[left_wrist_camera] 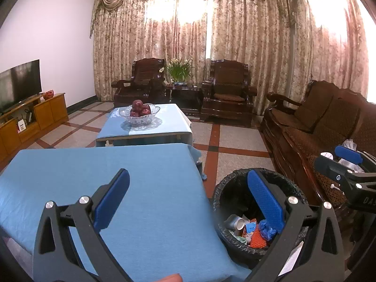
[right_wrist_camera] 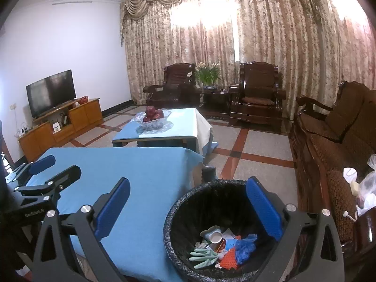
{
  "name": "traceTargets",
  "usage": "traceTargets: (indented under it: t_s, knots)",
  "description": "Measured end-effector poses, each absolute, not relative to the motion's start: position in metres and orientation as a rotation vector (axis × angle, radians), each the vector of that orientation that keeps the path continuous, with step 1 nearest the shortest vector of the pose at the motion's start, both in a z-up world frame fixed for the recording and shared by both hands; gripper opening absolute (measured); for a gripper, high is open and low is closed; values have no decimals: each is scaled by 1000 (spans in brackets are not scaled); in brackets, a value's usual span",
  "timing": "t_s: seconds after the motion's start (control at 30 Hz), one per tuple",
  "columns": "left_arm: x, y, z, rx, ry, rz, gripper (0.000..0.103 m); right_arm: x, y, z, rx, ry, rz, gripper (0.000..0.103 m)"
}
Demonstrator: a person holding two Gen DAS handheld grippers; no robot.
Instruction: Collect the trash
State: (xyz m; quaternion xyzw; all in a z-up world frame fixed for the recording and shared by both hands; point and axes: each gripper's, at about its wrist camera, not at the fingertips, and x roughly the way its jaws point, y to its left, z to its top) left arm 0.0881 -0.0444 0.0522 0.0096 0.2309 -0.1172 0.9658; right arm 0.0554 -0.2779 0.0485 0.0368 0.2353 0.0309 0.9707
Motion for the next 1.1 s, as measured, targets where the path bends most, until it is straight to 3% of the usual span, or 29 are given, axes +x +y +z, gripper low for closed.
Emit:
traceTargets:
  t_s: [1.1]
  knots:
    - [88, -43, 51, 20, 467, -235, 98, 57, -274, 49, 69, 476, 62, 97]
